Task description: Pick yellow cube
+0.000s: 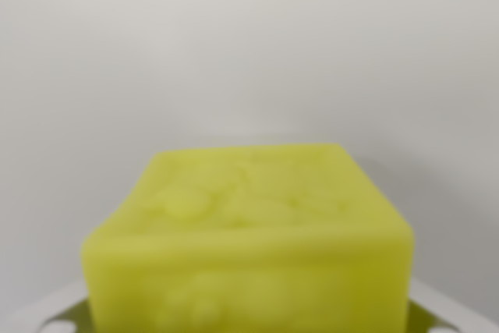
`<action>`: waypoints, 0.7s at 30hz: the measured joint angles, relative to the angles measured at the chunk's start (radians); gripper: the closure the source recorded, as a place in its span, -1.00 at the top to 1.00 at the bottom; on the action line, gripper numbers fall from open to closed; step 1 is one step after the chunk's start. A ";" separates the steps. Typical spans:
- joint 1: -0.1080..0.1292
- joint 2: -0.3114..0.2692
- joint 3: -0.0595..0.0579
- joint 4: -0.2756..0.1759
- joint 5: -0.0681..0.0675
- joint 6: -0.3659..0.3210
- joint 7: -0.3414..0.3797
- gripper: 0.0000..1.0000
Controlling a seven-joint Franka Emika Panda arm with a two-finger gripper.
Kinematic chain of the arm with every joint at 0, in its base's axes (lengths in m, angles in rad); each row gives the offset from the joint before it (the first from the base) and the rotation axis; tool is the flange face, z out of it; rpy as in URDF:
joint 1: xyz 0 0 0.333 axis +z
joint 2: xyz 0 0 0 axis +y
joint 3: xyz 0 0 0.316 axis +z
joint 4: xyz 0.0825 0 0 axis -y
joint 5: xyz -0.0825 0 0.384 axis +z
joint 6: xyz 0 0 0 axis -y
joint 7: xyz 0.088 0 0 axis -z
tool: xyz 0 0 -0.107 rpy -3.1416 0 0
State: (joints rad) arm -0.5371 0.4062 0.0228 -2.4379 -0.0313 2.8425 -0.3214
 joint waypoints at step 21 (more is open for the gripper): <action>0.004 -0.149 -0.001 -0.026 0.017 -0.122 -0.012 -1.00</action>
State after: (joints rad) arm -0.5336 0.2574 0.0223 -2.4641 -0.0146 2.7206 -0.3337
